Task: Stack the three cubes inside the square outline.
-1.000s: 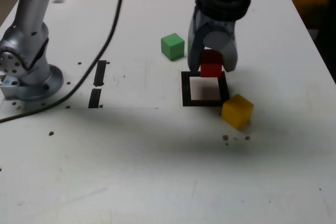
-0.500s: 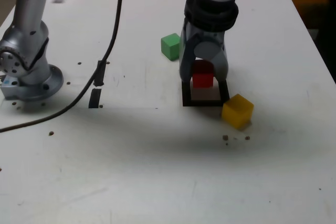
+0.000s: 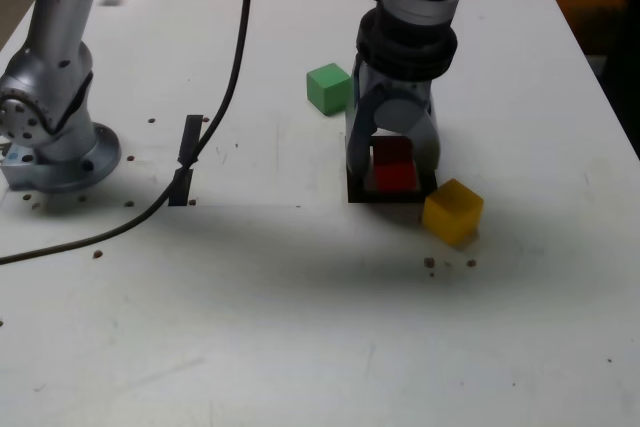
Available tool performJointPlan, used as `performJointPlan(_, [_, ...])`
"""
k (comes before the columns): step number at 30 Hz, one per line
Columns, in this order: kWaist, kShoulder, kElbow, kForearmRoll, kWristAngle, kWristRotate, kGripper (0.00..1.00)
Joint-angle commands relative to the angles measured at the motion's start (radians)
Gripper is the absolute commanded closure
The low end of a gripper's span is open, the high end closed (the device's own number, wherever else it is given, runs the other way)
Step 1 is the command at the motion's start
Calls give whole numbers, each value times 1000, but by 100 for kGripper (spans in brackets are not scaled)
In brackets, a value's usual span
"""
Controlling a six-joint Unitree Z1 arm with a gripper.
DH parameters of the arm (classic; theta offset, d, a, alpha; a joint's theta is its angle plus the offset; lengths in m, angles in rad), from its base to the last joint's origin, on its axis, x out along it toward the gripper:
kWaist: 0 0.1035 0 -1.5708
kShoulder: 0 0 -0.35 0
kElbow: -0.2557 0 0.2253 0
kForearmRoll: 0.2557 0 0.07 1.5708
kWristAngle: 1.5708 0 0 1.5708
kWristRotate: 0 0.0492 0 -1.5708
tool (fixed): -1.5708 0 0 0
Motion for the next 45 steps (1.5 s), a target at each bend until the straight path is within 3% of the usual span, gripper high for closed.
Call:
performJointPlan(1, [0, 4, 4, -2, -3, 3, 32])
performJointPlan(6, [0, 6, 12, -7, -6, 7, 23])
performJointPlan(15, [0, -32, 30, -5, 10, 7, 19])
performJointPlan(27, [-23, -207, 30, 85, 66, -48, 19])
performJointPlan(35, [-106, -229, -4, 106, 54, -118, 19])
performJointPlan(45, [-218, -171, -91, 115, 20, -200, 19])
